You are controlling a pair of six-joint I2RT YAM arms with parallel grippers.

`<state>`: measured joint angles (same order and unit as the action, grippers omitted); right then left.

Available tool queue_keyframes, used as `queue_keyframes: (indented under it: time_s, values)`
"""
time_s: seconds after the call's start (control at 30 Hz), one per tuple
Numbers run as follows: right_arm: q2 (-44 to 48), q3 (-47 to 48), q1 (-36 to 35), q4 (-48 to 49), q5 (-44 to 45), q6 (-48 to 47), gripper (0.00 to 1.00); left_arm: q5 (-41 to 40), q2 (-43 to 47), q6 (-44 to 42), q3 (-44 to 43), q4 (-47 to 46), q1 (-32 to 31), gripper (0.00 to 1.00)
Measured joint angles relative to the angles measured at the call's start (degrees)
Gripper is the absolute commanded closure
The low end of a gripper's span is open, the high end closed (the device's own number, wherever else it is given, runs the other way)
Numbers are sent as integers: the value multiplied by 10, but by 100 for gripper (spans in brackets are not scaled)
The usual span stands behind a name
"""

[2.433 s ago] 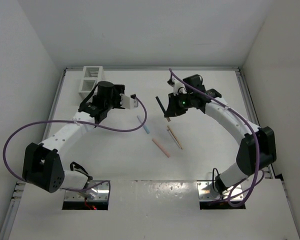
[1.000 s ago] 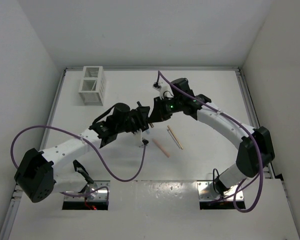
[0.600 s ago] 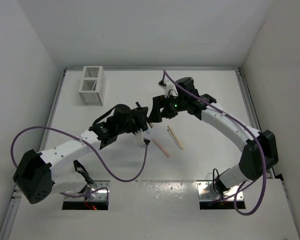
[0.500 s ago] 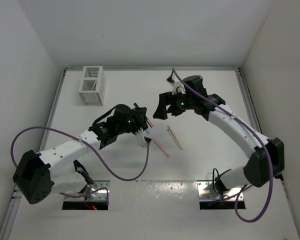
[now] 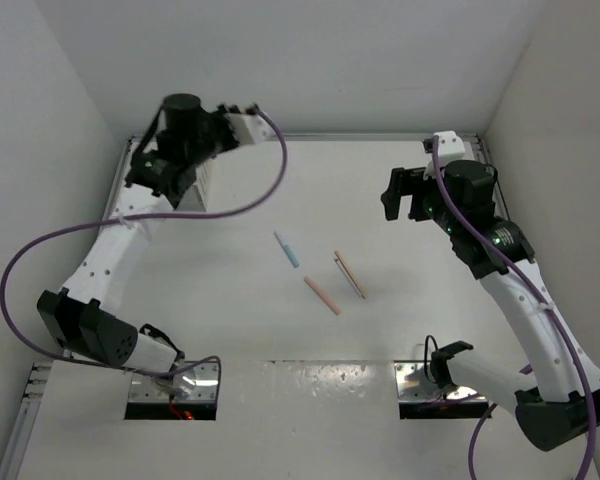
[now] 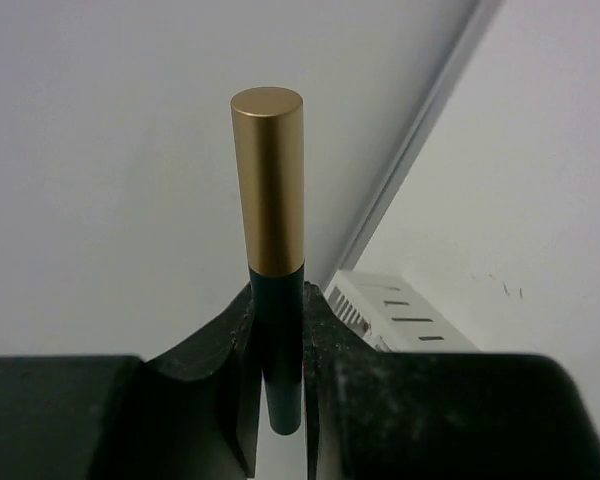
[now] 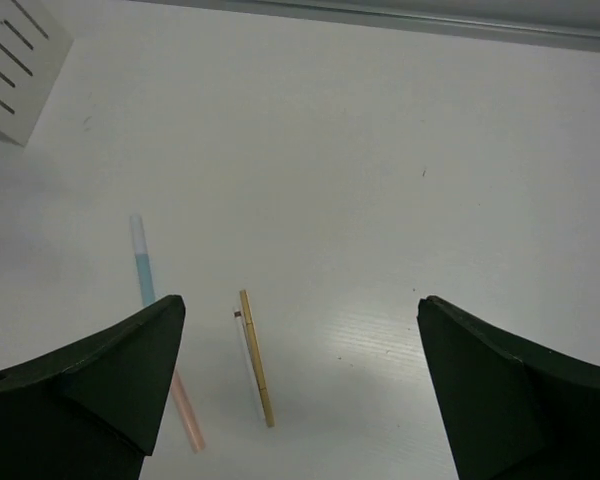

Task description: Organize the makeup

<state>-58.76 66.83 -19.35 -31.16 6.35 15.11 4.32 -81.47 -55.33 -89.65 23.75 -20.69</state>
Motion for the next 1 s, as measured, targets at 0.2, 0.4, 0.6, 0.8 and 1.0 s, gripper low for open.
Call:
queue_keyframes:
  time_s: [0.2,0.4,0.6,0.8,1.0]
  values:
    - [-22,-38,-2,3,-12,7,0,77,-9,186,-19,-23,151,100]
    - [-51,-39,-22,-4,-39,6,0,174,-82,355,46,-197,234,100]
    - [-31,-66,-37,-6,-38,-11,0,193,-238,435,43,-364,266,100]
    - [-17,-108,-37,-11,-35,-29,0,195,-323,471,38,-464,284,100]
    - [-22,-122,-38,-10,-36,-42,0,195,-378,470,-12,-505,287,100]
